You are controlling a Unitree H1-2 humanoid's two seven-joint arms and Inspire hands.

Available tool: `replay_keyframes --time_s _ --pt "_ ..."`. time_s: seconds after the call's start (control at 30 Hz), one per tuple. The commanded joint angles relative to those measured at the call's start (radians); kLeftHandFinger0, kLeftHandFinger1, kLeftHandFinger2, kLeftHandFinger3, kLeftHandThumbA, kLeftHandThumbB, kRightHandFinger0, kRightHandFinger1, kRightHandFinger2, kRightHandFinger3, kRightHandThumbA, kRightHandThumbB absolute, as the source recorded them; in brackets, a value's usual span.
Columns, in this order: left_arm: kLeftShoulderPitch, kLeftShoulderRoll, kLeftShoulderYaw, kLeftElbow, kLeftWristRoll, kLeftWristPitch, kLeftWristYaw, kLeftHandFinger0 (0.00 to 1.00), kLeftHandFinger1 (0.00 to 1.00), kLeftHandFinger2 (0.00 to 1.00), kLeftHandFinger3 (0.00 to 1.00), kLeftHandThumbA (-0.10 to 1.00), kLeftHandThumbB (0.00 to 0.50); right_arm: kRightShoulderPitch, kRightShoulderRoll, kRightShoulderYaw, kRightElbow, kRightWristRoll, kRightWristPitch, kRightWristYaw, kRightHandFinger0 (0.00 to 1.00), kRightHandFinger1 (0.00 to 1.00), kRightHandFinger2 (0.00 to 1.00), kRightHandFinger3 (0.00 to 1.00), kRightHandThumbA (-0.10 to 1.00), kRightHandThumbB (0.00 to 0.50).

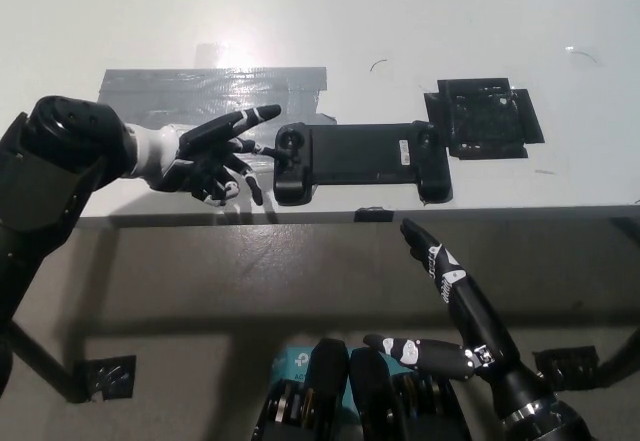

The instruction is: A controller is being placed at the center of the desk near the left hand and the robot uses its left hand's index finger to press a button at the left area of the controller

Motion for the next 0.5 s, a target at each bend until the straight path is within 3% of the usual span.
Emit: replay_keyframes --time_s 0.0,0.2,0.33,0.47 --pt "0.018 -0.004 0.003 0.006 0.032 0.016 -0.02 0.02 0.14 0.42 1.0 1.0 0.432 -0.024 0.01 -0.004 -0.036 0.014 0.004 0.012 1.0 1.0 1.0 1.0 1.0 0.279" --pt "0.076 -0.008 -0.018 0.002 0.06 0.016 -0.006 0.09 0.23 0.49 1.0 1.0 0.486 -0.014 0.009 -0.001 -0.039 0.019 0.006 0.018 1.0 1.0 1.0 1.0 1.0 0.287" --pt "0.111 -0.021 -0.023 0.044 0.06 -0.013 -0.019 0.02 0.19 0.45 1.0 1.0 0.486 -0.007 0.009 0.003 -0.038 0.011 0.001 0.017 1.0 1.0 1.0 1.0 1.0 0.28" --pt "0.144 -0.028 -0.04 0.062 0.08 -0.037 -0.016 0.0 0.1 0.35 1.0 1.0 0.488 -0.002 0.009 0.008 -0.04 0.011 0.009 0.021 1.0 1.0 1.0 1.0 1.0 0.287"
